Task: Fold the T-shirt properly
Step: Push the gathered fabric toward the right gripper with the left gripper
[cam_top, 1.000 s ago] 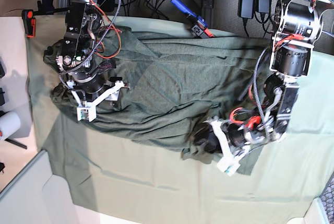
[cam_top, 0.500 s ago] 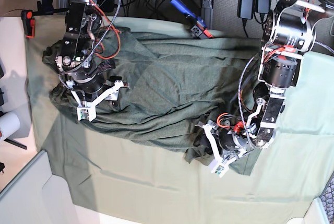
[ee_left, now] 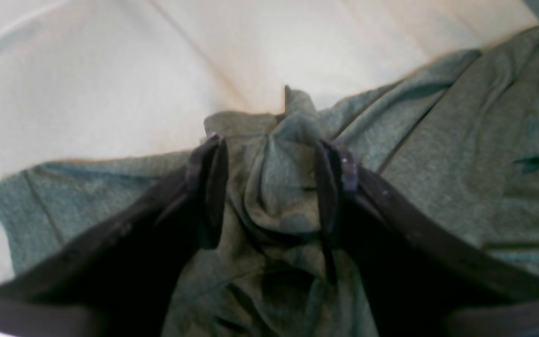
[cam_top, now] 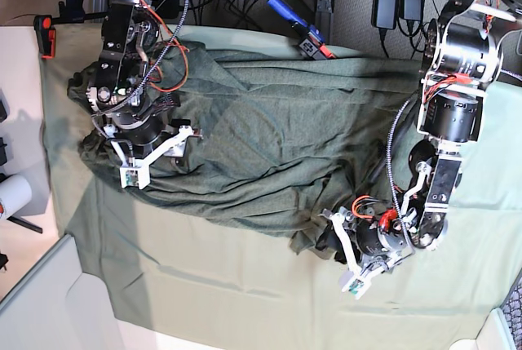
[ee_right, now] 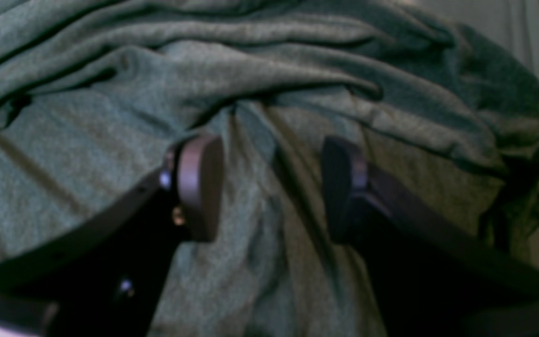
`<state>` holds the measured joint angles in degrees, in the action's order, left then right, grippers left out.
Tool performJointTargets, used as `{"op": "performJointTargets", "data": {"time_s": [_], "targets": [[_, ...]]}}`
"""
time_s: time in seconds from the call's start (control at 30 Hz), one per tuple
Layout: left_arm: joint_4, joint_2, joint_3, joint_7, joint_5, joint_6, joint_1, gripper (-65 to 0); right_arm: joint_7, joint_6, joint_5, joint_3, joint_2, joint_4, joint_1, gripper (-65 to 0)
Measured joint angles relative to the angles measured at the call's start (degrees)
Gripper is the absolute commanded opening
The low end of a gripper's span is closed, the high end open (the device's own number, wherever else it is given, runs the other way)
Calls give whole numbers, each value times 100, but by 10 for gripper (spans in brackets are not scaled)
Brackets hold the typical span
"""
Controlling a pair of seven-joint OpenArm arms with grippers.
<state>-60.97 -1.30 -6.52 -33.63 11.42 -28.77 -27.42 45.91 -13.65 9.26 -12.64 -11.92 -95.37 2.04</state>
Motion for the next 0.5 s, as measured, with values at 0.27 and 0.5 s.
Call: {"op": "performJointTargets", "data": {"time_s": [0.27, 0.5], "targets": [[2, -208, -199, 166, -426, 4, 249, -319, 2, 0, 4, 0, 0, 0, 0, -316], [2, -249, -710, 262, -428, 4, 282, -349, 0, 0, 90, 0, 20, 0, 0, -316]]}}
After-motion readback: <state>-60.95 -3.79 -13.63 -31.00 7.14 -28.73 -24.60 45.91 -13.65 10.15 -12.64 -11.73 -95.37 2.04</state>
